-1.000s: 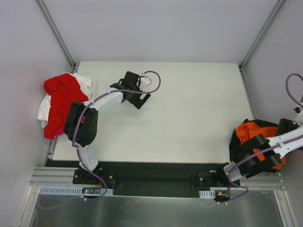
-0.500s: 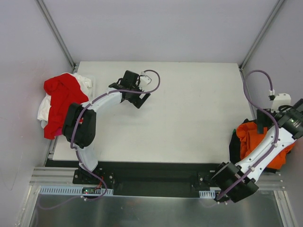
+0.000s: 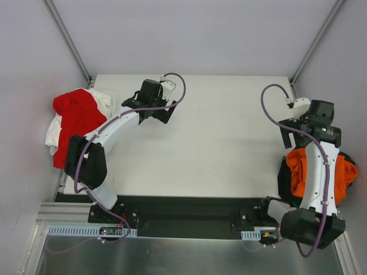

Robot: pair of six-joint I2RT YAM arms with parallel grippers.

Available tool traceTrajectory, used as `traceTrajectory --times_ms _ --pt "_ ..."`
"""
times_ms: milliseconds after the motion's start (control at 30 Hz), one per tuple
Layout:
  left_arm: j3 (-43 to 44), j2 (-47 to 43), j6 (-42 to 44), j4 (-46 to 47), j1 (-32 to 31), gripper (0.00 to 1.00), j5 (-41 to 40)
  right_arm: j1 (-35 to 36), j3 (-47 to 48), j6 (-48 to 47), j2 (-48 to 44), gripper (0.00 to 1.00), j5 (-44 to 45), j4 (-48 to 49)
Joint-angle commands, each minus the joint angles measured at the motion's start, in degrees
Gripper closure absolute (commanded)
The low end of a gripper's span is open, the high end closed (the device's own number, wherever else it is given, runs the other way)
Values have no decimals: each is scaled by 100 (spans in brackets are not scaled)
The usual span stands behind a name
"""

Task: Fold and stack the t-shirts
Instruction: Put the neatly folded tshirt into the corner of the board with the right arm

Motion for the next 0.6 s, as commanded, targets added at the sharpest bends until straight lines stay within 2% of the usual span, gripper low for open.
traceTrajectory --times_ms 0,133,233,367,433,567 --pt "250 -210 -615 -257 358 3 21 1294 213 845 486 0 1109 338" --pt "189 -157 -809 -329 876 6 470 2402 398 1258 1171 0 1900 548" --pt "145 -192 -818 -407 1027 1 497 3035 573 1390 1584 0 2217 848" --pt "-4 -437 -432 -469 1027 1 -65 3597 925 1496 2182 0 2096 892" --pt "-127 -561 -125 -469 1036 1 -670 3791 1005 1348 2490 0 2138 918" --pt "-320 -1165 526 -452 1027 1 -1725 4353 796 987 2798 0 2857 1390"
